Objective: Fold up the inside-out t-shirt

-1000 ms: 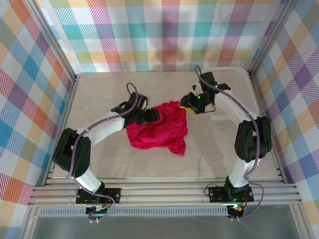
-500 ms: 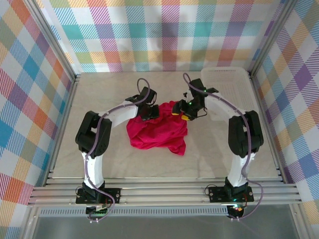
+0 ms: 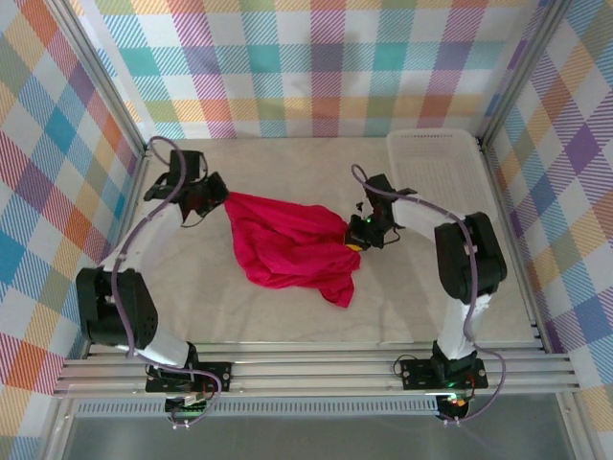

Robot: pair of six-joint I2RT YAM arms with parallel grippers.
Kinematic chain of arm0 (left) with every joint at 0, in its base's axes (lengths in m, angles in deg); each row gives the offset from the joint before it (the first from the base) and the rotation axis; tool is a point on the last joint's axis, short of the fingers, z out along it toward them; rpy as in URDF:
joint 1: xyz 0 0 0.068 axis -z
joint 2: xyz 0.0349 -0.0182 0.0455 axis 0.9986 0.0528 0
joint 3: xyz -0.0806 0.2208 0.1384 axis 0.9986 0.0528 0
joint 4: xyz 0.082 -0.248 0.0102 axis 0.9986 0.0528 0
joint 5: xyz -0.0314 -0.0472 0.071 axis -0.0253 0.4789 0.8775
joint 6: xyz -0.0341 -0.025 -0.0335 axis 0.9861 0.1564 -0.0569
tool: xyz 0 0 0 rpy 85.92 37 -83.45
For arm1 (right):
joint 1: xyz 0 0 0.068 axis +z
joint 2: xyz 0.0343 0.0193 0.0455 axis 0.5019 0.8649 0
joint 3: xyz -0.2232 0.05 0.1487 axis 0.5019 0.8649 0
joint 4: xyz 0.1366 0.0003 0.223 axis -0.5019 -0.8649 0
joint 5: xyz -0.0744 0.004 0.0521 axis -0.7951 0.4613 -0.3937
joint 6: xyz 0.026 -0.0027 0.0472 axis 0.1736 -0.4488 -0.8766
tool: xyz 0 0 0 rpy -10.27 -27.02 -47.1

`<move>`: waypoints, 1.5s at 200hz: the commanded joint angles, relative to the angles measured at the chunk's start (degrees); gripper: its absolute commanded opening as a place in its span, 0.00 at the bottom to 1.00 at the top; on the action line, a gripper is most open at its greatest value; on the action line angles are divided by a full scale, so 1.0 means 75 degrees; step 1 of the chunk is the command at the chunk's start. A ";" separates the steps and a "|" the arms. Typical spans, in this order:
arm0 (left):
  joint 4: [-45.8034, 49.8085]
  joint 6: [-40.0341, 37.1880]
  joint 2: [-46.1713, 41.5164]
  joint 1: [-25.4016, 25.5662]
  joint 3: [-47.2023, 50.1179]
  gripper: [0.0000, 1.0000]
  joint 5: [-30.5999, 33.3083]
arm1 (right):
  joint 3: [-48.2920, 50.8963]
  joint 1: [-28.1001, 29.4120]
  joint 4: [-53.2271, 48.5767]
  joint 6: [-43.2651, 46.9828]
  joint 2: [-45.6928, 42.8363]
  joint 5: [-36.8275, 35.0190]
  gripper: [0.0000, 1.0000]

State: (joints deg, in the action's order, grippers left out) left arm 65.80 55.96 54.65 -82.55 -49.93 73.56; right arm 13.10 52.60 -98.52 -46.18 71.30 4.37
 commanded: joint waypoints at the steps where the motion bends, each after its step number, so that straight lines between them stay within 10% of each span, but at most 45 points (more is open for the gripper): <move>1: -0.0045 0.0271 0.0197 -0.0199 0.0546 0.00 -0.0227 | 0.0640 0.0206 0.0107 0.0223 -0.0642 0.0287 0.00; 28: -0.0473 0.0425 0.0305 -0.0096 0.0783 0.00 -0.0754 | 0.0793 0.0405 0.0186 0.0373 -0.0789 0.0524 0.00; 38: -0.0348 0.0232 0.0192 0.0082 0.0661 0.16 -0.0699 | 0.0651 0.0436 0.0082 0.0456 -0.0764 0.0572 0.05; 67: 0.0474 -0.0517 -0.0546 0.1023 0.0105 0.43 -0.0175 | -0.0094 0.0460 -0.0618 0.0738 -0.0934 0.0144 0.45; 114: -0.0737 0.0182 -0.1396 0.2949 0.1415 0.46 -0.0227 | -0.1176 0.0460 -0.1117 0.1207 -0.0518 -0.0540 0.63; 195: -0.1234 0.0560 0.0628 0.3781 0.1375 0.47 0.0356 | -0.1366 0.0312 -0.0504 0.0910 0.0502 0.0326 0.38; 261: -0.1874 0.0700 0.1948 0.4024 0.0912 0.47 0.0146 | -0.1275 0.0262 -0.0438 0.0827 0.0442 0.0396 0.37; 300: -0.2029 0.0736 0.1999 0.4050 0.1062 0.12 0.0191 | -0.1300 0.0146 -0.0420 0.0789 0.0420 0.0441 0.34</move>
State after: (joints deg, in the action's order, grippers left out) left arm 52.36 61.53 69.76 -52.75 -41.54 74.78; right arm 3.18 54.55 -101.91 -39.36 75.91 6.10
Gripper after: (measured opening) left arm 0.242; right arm 0.353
